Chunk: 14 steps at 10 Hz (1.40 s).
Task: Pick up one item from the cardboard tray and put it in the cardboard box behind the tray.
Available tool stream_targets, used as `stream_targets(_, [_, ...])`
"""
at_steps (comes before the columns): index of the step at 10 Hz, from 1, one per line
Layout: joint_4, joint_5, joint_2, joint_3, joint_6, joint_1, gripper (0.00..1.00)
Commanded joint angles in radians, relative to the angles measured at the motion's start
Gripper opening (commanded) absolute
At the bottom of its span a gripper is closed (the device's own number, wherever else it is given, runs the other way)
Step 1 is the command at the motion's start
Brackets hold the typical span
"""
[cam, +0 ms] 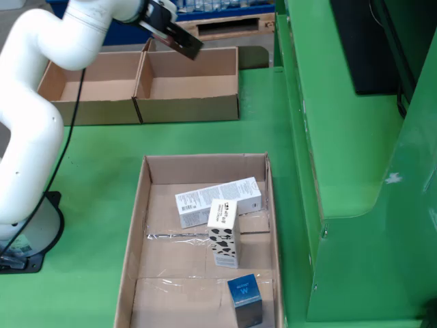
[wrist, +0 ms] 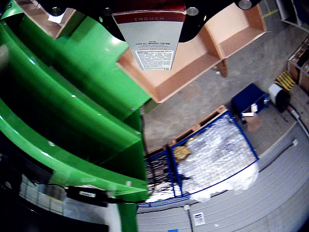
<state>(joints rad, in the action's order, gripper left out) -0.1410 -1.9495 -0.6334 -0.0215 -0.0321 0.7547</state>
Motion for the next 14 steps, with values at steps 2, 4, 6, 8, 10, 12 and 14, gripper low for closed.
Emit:
stream_targets(2, [0.653, 0.995, -0.297, 0.021, 0.095, 0.125, 0.00])
stream_targets(4, [0.653, 0.996, -0.376, 0.021, 0.187, 0.376, 0.00])
stream_targets(6, [0.653, 0.996, -0.396, 0.021, 0.176, 0.407, 0.00])
stream_targets(8, [0.653, 0.996, -0.412, 0.021, 0.176, 0.436, 0.00])
stream_targets(10, [0.653, 0.996, -0.412, 0.021, 0.176, 0.436, 0.00])
stream_targets(12, [0.653, 0.996, -0.412, 0.021, 0.181, 0.436, 0.00])
stream_targets(14, [0.653, 0.996, -0.412, 0.021, 0.179, 0.436, 0.00])
